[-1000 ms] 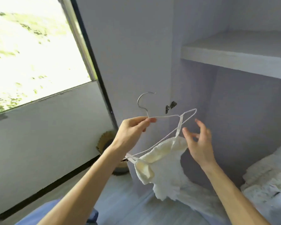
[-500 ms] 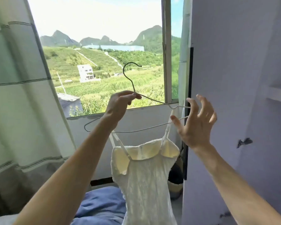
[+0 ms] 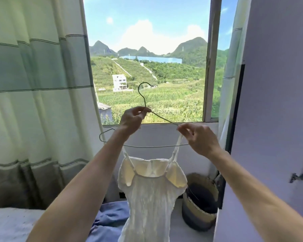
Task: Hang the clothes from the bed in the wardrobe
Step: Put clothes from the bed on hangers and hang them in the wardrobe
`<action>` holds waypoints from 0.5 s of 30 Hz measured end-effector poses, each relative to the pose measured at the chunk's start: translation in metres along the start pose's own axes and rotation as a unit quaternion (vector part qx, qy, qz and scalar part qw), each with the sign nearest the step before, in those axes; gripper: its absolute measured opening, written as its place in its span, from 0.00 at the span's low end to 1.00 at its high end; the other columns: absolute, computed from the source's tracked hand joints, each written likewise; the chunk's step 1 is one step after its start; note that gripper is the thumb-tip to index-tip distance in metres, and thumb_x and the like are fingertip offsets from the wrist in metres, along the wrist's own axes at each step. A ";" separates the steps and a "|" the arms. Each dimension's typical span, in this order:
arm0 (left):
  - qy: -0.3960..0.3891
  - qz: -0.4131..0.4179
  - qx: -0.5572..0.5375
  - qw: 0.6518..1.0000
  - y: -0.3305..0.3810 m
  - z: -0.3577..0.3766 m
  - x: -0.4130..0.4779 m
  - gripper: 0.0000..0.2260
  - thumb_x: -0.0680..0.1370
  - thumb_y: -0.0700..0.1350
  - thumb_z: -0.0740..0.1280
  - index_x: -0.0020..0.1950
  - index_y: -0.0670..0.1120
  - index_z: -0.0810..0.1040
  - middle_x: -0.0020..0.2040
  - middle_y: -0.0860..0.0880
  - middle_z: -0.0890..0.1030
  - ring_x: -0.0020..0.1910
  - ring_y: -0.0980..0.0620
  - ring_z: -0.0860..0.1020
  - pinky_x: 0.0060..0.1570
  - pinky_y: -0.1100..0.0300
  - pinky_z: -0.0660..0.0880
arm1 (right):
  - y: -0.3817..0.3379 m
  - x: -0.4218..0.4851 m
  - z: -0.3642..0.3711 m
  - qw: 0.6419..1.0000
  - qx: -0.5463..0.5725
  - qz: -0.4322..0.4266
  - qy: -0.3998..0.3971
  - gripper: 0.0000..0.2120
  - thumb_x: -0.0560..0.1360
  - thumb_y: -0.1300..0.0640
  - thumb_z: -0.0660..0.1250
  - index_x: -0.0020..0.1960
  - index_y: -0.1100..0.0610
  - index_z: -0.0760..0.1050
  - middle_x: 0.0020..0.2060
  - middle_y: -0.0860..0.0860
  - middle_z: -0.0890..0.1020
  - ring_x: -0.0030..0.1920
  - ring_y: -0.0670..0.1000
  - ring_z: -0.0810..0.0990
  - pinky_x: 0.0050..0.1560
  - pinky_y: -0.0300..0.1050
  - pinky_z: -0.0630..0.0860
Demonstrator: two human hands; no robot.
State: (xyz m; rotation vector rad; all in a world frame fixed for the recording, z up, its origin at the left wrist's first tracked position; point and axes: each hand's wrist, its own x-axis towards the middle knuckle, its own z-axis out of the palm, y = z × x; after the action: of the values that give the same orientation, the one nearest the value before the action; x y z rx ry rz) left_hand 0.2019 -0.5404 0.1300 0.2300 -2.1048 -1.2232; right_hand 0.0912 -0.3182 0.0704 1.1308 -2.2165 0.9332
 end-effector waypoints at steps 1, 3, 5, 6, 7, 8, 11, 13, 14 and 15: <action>0.000 -0.001 -0.003 1.000 -0.006 -0.001 0.000 0.07 0.82 0.46 0.65 0.53 0.53 0.84 0.54 0.48 0.84 0.43 0.51 0.77 0.33 0.70 0.73 | -0.001 0.000 0.003 1.000 -0.003 0.001 0.009 0.14 0.81 0.44 0.63 0.59 0.49 0.81 0.47 0.49 0.85 0.42 0.49 0.81 0.42 0.48 0.80; 0.000 0.003 -0.011 1.000 -0.012 -0.001 0.000 0.08 0.82 0.46 0.65 0.52 0.58 0.83 0.56 0.49 0.84 0.48 0.51 0.79 0.46 0.62 0.77 | -0.002 -0.002 0.008 0.999 -0.016 0.009 0.044 0.13 0.81 0.44 0.63 0.56 0.48 0.82 0.46 0.47 0.85 0.41 0.49 0.81 0.40 0.46 0.79; 0.003 0.007 0.008 1.000 -0.018 0.002 0.002 0.08 0.82 0.48 0.65 0.55 0.61 0.81 0.62 0.51 0.81 0.61 0.51 0.79 0.63 0.51 0.75 | -0.003 -0.004 0.011 0.996 -0.024 0.017 0.079 0.11 0.81 0.44 0.64 0.54 0.46 0.83 0.45 0.45 0.85 0.39 0.48 0.81 0.37 0.44 0.78; 0.006 0.005 0.032 0.999 -0.023 0.006 0.003 0.10 0.82 0.50 0.64 0.61 0.62 0.78 0.68 0.50 0.77 0.68 0.49 0.73 0.70 0.48 0.69 | -0.004 -0.005 0.012 0.995 -0.026 0.023 0.095 0.10 0.80 0.45 0.65 0.53 0.46 0.83 0.45 0.44 0.85 0.39 0.49 0.81 0.37 0.43 0.77; 0.016 -0.008 0.065 0.998 -0.030 0.013 0.001 0.15 0.82 0.52 0.64 0.69 0.62 0.72 0.74 0.48 0.69 0.74 0.46 0.66 0.73 0.46 0.63 | -0.003 -0.006 0.012 0.993 -0.024 0.036 0.108 0.09 0.80 0.46 0.65 0.53 0.46 0.84 0.45 0.44 0.85 0.39 0.49 0.81 0.36 0.43 0.77; 0.038 -0.028 0.086 0.995 -0.039 0.021 -0.006 0.22 0.81 0.55 0.64 0.75 0.62 0.64 0.78 0.48 0.60 0.76 0.45 0.59 0.74 0.43 0.58 | -0.002 -0.007 0.012 0.991 -0.020 0.058 0.116 0.09 0.80 0.46 0.65 0.53 0.46 0.84 0.44 0.44 0.85 0.39 0.50 0.82 0.35 0.42 0.75; 0.095 -0.127 0.049 0.986 -0.083 0.060 -0.054 0.38 0.75 0.66 0.66 0.79 0.61 0.50 0.79 0.48 0.49 0.77 0.40 0.53 0.74 0.40 0.55 | -0.001 -0.008 0.005 0.983 0.009 0.140 0.117 0.12 0.80 0.45 0.64 0.53 0.48 0.84 0.40 0.47 0.85 0.37 0.51 0.80 0.34 0.42 0.74; 0.079 -0.206 0.005 0.975 -0.122 0.090 -0.100 0.48 0.70 0.68 0.71 0.79 0.59 0.45 0.80 0.46 0.47 0.78 0.40 0.53 0.75 0.43 0.54 | -0.003 -0.014 -0.003 0.975 0.035 0.192 0.109 0.13 0.81 0.43 0.64 0.53 0.49 0.84 0.38 0.46 0.84 0.36 0.50 0.78 0.36 0.43 0.75; 0.058 -0.239 -0.005 0.969 -0.140 0.105 -0.123 0.53 0.66 0.68 0.74 0.80 0.60 0.42 0.80 0.46 0.46 0.79 0.42 0.52 0.76 0.45 0.53 | -0.003 -0.019 -0.007 0.970 0.045 0.212 0.109 0.14 0.81 0.43 0.64 0.52 0.49 0.84 0.37 0.45 0.82 0.35 0.48 0.77 0.36 0.41 0.74; 0.029 -0.262 -0.003 0.965 -0.156 0.121 -0.144 0.59 0.63 0.68 0.76 0.79 0.60 0.39 0.80 0.47 0.43 0.79 0.44 0.50 0.77 0.46 0.52 | -0.003 -0.025 -0.011 0.965 0.057 0.230 0.111 0.13 0.80 0.42 0.64 0.51 0.48 0.84 0.36 0.43 0.81 0.35 0.45 0.76 0.35 0.39 0.72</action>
State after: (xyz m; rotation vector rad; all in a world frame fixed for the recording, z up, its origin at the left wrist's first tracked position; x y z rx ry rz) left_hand 0.2055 -0.4728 -0.1048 0.8520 -2.0529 -1.4938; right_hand 0.1085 -0.2991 0.0622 0.5211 -2.2976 1.3185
